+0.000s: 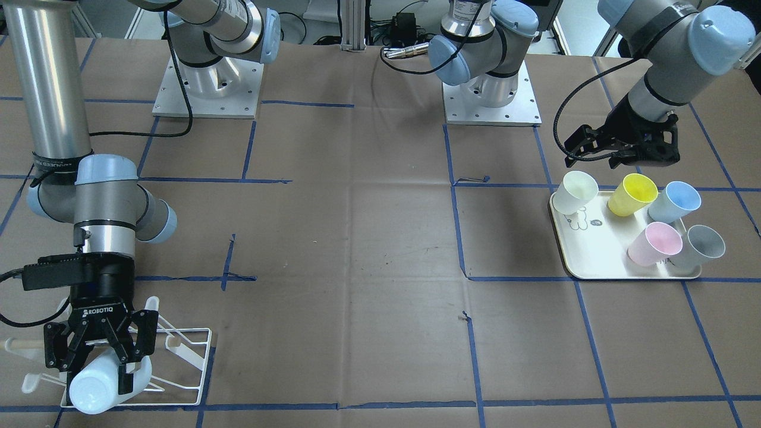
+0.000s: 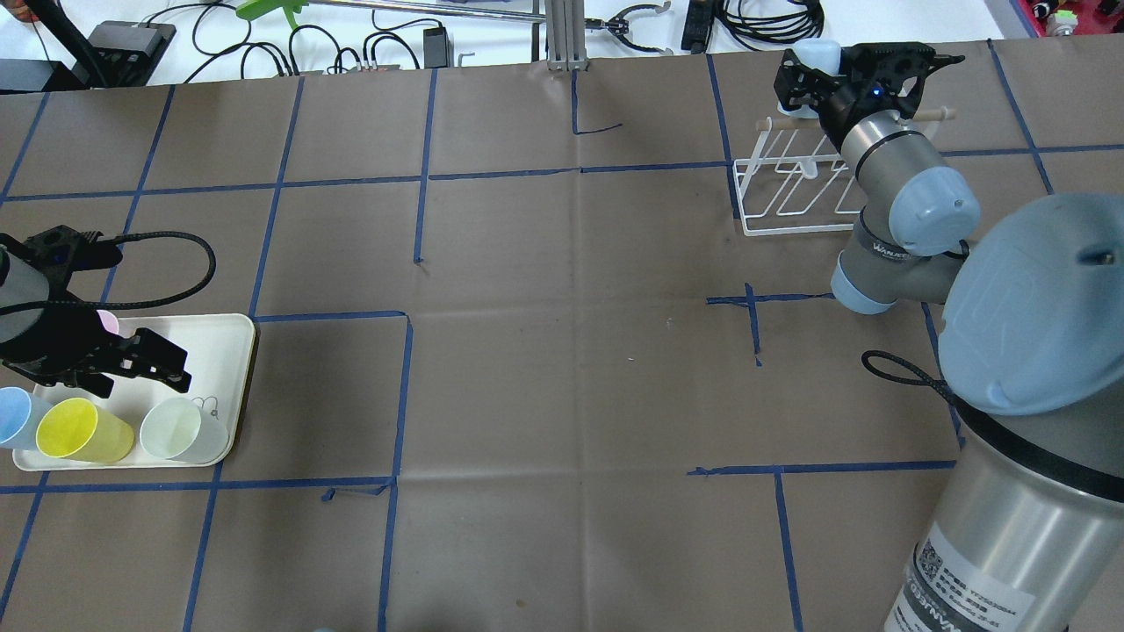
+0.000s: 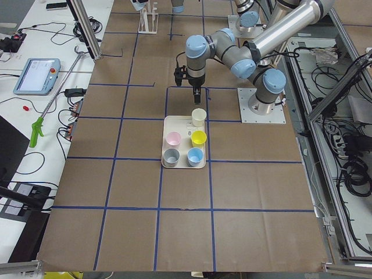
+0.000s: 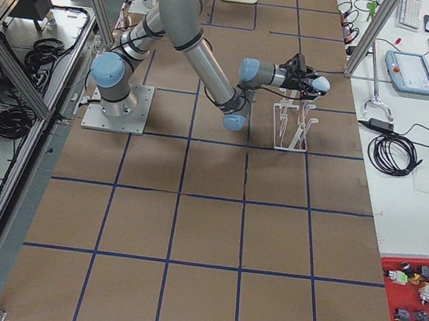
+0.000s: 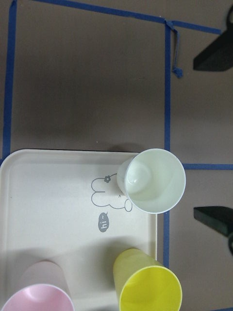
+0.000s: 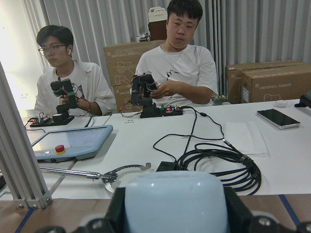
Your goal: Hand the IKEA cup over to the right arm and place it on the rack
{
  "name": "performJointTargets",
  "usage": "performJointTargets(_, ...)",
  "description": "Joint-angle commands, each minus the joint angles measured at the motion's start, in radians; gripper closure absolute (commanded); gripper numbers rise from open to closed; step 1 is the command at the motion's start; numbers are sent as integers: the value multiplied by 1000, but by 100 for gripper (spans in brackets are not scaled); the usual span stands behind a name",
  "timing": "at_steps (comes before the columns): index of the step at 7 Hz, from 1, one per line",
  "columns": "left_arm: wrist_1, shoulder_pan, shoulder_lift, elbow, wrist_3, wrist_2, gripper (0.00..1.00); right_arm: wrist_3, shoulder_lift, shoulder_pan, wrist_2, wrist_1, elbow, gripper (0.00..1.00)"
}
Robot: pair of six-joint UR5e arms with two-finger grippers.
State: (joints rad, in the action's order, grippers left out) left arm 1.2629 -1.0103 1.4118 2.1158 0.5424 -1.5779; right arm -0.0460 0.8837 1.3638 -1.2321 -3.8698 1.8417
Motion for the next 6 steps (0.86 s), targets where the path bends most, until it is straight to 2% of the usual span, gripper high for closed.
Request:
performJointTargets(1,-167,1,9,125,4,1,3,0,-11,9,0,-2,-9,78)
performJointTargets(3,-191,1,24,157,8,-10,3,0,-15,8,-1,-2,-6,77)
performJointTargets(4,-223,1,65,156,13,-11,3,-2,-14,8,-1,-2,-4,71)
performJointTargets(5,-261,1,99,158,14,-11,3,-3,-11,8,-1,-4,-4,39)
performJointTargets(6,-261,1,113,159,14,-11,3,-6,-11,8,-1,-2,-9,1)
